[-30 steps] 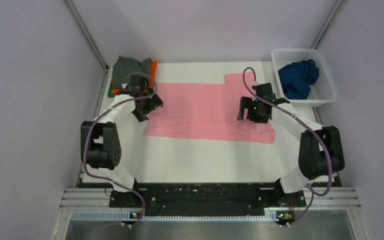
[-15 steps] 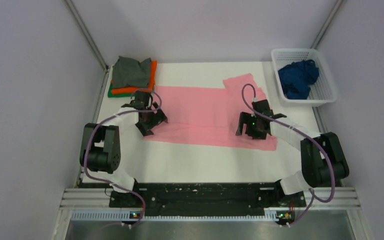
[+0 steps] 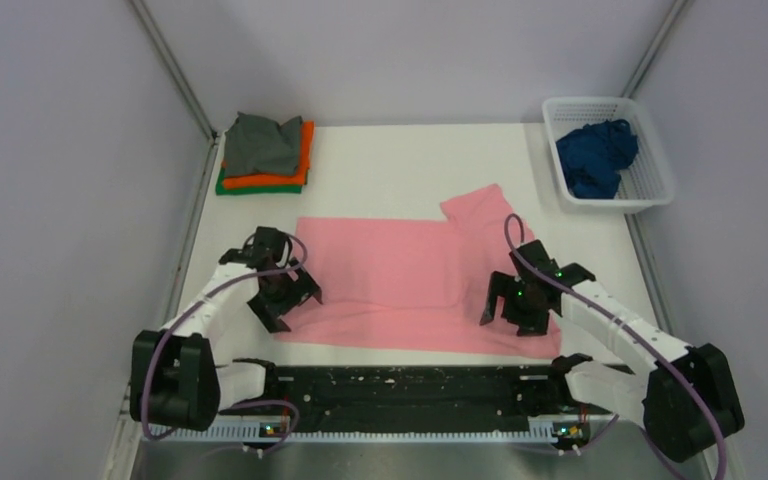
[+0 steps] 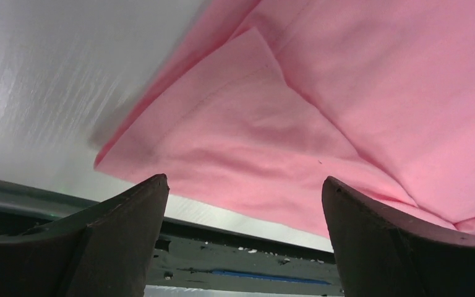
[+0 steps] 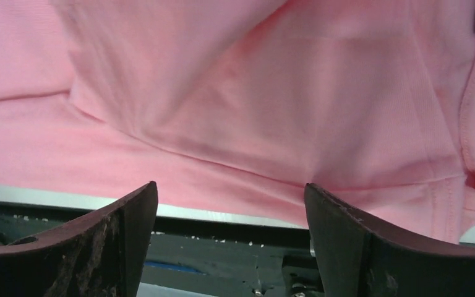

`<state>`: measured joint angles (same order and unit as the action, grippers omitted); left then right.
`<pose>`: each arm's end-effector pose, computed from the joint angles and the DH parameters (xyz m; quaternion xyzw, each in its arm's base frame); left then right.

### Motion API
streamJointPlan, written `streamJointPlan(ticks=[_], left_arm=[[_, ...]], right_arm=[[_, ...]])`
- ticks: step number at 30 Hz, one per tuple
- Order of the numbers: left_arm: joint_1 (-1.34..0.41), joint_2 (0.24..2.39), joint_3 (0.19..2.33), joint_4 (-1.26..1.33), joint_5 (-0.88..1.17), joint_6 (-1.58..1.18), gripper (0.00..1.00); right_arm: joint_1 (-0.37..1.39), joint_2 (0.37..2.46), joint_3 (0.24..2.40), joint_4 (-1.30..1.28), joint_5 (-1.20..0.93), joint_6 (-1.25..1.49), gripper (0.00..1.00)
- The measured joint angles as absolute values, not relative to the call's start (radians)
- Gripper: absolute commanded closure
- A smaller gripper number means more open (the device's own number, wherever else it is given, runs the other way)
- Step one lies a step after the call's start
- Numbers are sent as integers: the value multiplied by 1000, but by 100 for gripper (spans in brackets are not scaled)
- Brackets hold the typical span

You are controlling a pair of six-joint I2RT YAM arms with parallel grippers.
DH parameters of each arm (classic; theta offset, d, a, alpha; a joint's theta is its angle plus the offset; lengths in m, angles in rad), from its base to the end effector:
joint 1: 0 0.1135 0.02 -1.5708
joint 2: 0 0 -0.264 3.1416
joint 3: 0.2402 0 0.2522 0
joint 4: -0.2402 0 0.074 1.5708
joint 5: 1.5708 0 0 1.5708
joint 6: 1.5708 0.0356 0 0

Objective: Fold and stack the t-shirts
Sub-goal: Fold the flattened tshirt in 1/3 of the way, then grab the side of the flattened tshirt furthest away from the robot with both arms

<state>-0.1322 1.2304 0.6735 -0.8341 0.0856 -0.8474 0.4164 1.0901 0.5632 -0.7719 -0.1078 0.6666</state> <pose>0.1890 -0.0282 0.1761 -0.3447 0.9334 -0.0798 0.0591 0.1532 0.0719 0.1709 0.1162 0.9825 0.1155 0.0885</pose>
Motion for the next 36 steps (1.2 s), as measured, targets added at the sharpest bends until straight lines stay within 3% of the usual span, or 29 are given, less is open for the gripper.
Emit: streamJointPlan(ticks=[3,11,22,32,36], left_arm=[[-132,1207,734,-886,74,-851,1],[-133,1369,1091,-739,-123,-812,4],[-112,1984,1616,-669,-229,-674,38],[-110,2170,1707,-765,-281,-656,45],[-110,2172,1706,-765,-305,-668,56]], right_arm=[[416,1053,607,-793,-101,643,2],[400,1167,875,-532,20,520,1],[259,1539,1126,-316,34,416,1],[244,1743,1288,-299,87,354,1],[244,1792,1310,-301,102,341,1]])
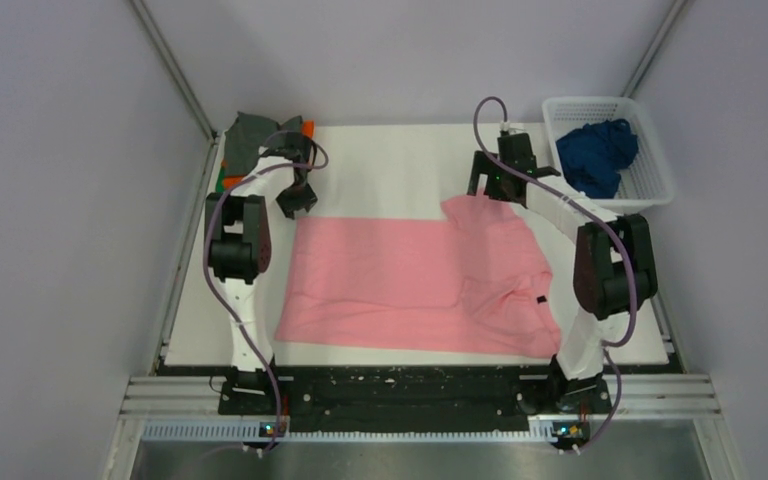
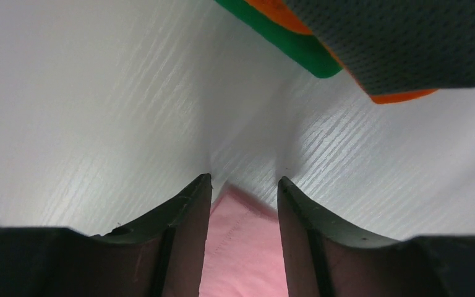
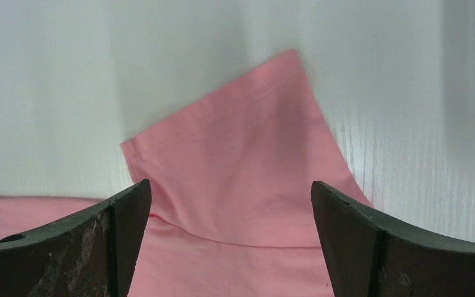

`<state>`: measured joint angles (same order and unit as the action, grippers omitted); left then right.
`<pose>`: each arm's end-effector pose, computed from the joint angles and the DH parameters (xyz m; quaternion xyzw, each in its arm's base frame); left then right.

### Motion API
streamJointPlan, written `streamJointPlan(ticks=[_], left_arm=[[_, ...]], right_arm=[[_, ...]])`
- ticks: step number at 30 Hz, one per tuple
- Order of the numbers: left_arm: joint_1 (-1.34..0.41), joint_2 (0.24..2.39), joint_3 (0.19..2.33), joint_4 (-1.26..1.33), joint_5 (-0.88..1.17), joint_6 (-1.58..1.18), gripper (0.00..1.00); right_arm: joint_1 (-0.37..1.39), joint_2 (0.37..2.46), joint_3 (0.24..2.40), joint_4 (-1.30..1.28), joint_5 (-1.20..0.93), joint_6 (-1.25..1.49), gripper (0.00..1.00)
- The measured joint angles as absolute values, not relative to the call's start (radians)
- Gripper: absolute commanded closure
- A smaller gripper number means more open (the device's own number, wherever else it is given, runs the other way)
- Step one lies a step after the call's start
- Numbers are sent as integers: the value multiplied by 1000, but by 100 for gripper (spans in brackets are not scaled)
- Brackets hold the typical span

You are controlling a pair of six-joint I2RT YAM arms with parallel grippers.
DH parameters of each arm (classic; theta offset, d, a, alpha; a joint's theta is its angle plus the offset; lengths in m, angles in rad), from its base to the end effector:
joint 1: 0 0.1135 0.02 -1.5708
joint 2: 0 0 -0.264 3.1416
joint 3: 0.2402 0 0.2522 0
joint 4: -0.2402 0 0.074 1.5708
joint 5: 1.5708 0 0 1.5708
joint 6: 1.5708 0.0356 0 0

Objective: Fold and stack the t-shirts
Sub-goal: Grab the side of the flattened tshirt furthest away from the robot with both arms

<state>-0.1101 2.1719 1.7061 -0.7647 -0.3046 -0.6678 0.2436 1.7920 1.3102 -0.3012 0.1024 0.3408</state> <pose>0.4496 -0.0390 0.1730 -0.2928 0.9295 0.0749 0.2116 0.3894 0.0930 0.2335 0.0644 0.9202 0.0652 0.3807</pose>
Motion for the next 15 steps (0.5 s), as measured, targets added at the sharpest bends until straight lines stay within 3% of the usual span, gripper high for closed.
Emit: streamJointPlan(ticks=[5,15], left_arm=[[-111,2194,1737,-786,-308,-682,70],[-112,2128,1633,-791,-302,-731,68]], right_arm=[[243,1840,1337,-306,104,336,2],[241,1959,1470,-361,223,321,2]])
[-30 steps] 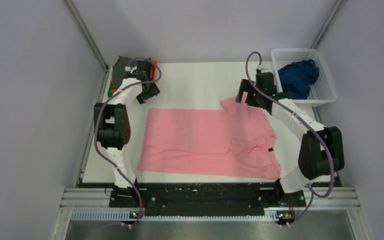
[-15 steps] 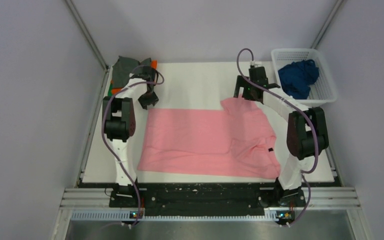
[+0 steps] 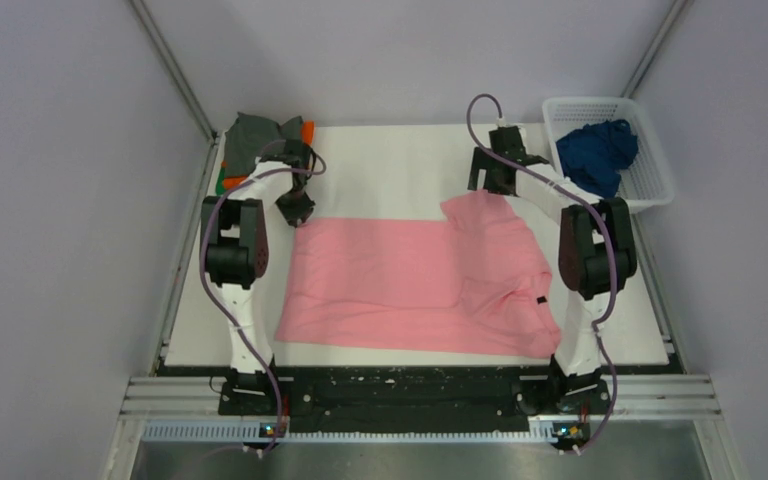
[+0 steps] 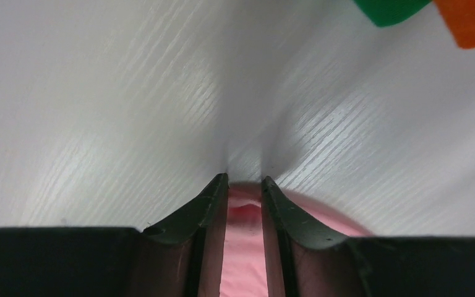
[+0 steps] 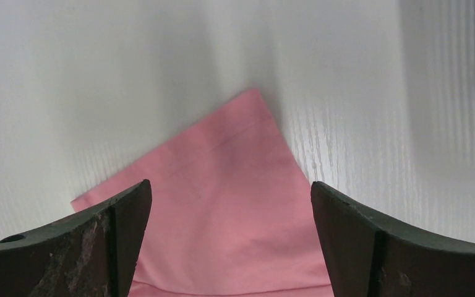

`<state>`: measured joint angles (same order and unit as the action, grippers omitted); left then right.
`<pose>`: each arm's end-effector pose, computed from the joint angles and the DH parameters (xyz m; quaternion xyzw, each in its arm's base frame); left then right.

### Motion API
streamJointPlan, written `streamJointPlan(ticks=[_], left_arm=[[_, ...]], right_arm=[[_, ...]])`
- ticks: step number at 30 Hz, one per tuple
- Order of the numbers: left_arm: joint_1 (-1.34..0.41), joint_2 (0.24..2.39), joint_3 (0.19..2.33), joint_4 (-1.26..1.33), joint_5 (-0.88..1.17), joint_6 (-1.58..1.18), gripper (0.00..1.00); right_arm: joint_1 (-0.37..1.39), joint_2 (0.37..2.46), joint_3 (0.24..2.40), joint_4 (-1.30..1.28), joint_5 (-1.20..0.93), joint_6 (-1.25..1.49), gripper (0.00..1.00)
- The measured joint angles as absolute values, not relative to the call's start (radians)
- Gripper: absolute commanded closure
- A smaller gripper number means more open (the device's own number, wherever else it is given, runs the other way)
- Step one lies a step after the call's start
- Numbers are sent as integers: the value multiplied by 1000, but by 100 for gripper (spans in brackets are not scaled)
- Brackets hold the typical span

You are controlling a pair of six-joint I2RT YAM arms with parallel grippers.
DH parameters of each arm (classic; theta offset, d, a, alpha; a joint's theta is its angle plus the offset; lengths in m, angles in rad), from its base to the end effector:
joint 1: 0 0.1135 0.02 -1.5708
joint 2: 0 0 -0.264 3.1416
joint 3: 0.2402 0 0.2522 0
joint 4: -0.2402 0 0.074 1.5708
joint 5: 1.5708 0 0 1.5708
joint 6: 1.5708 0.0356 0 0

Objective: Fold and stack the t-shirts
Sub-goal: Grab the side of the flattened tshirt furthest away from the robot with both arms

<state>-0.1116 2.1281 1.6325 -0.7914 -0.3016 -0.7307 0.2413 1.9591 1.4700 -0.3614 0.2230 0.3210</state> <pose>0.4324 -0.0378 0.1702 -0.3184 0.9257 0.0786 0.1884 0.4253 0.0966 0.2140 0.0762 0.9277 -0.0029 0.3654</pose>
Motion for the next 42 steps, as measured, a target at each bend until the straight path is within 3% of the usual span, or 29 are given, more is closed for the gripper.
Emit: streamJointPlan(ticks=[6,7,9,10,20,30,35,42], left_arm=[[-114,2118,1618,-812,-308,-736,71],[-114,2118,1619,-812,-308,-736,77],[-115,2118,1620,-813,-301,-735,98],[-116,2119,1621,-814,-299,-738,100],[-122,2122,1634,-813,-229,-708,100],[-125,1980,1508,-728,-185,-681,100],[-125,1902,1419,-685,-159,-677,100],[-125,1843,1360,-658,-145,-661,100]], right_arm=[[241,2024,1531,-398,248,321,3],[242,2034,1543,-403,251,320,3],[245,2055,1568,-411,258,315,3],[247,2064,1577,-413,263,314,4],[262,2199,1729,-424,283,307,19],[284,2266,1763,-414,298,339,58],[290,2212,1667,-373,340,361,99],[297,2100,1517,-339,350,337,100]])
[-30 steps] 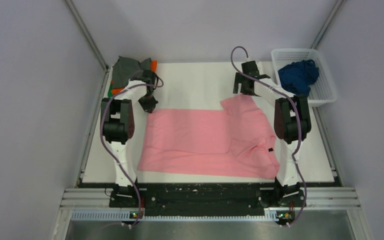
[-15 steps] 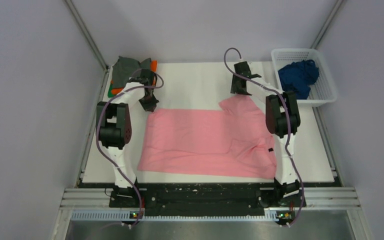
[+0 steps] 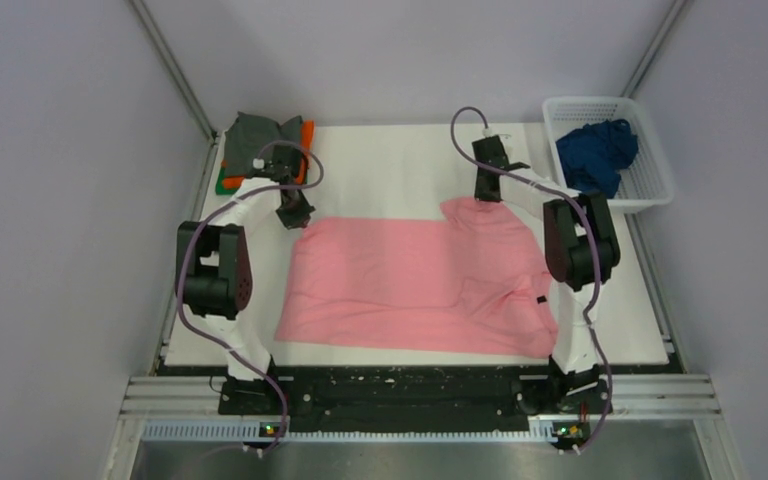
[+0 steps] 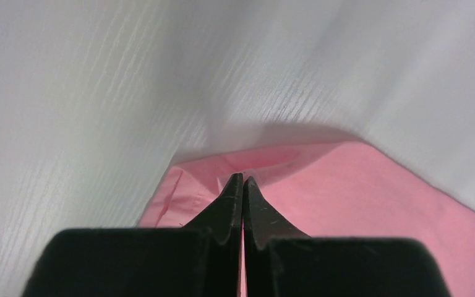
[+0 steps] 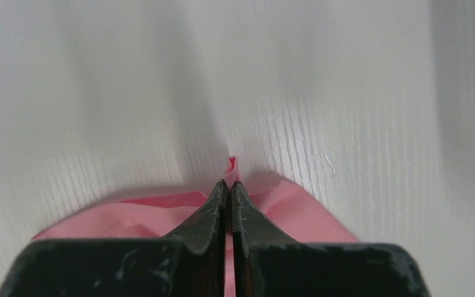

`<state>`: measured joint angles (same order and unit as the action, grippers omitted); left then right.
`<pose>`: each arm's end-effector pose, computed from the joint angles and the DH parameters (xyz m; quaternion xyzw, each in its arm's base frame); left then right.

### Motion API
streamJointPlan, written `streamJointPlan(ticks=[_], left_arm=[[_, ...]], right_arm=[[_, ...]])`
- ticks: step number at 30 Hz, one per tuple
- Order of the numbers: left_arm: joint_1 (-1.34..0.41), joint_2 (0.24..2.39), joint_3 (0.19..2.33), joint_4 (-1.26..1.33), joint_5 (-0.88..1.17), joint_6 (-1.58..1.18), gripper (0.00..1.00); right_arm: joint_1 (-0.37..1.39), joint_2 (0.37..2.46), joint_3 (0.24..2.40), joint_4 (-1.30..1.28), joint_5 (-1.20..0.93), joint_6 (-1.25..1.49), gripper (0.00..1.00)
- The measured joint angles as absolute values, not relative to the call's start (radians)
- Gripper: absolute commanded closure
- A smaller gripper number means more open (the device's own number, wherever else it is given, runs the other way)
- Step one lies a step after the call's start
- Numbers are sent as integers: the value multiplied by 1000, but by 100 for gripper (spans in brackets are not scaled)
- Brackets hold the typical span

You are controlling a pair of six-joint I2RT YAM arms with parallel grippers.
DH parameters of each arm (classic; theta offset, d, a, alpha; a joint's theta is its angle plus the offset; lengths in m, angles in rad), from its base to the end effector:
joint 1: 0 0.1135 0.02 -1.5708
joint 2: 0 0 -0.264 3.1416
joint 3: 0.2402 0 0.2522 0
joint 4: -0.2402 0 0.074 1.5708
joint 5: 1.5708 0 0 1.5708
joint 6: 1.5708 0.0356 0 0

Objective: Fold and stack the t-shirts
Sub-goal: Grab the side of the flattened tshirt furthest away from the robot with both arms, then fold the other side of the tshirt into a rectangle

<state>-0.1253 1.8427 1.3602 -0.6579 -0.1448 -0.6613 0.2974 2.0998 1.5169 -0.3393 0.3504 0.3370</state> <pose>0.3790 -0.0426 0.2080 -0.2729 0.9355 -0.0164 0.2238 0.4392 0.1218 0.1710 0.0740 0.9321 -0.0591 0.3496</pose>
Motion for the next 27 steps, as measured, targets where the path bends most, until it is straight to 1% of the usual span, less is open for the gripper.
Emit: streamJointPlan(ticks=[3,8,15,22,27], left_arm=[[-125,1820,1346,-640,-140,-655,100],[-125,1767,1298,-618,-123,-651,100],[-125,1629,1143,-594,-96,-644,100],[-126,1464,957,-600,-75,-655,100],[-126,1375,890,-647,-76,-673,100]], right_arm=[[308,2030,1457,-306,342,315,100],[335,1842,1320,-263,321,288,100],[345,1545,1071,-241,234,292,100],[369,1292,908,-330,123,305,100],[380,1124,851,-467,72,315,100]])
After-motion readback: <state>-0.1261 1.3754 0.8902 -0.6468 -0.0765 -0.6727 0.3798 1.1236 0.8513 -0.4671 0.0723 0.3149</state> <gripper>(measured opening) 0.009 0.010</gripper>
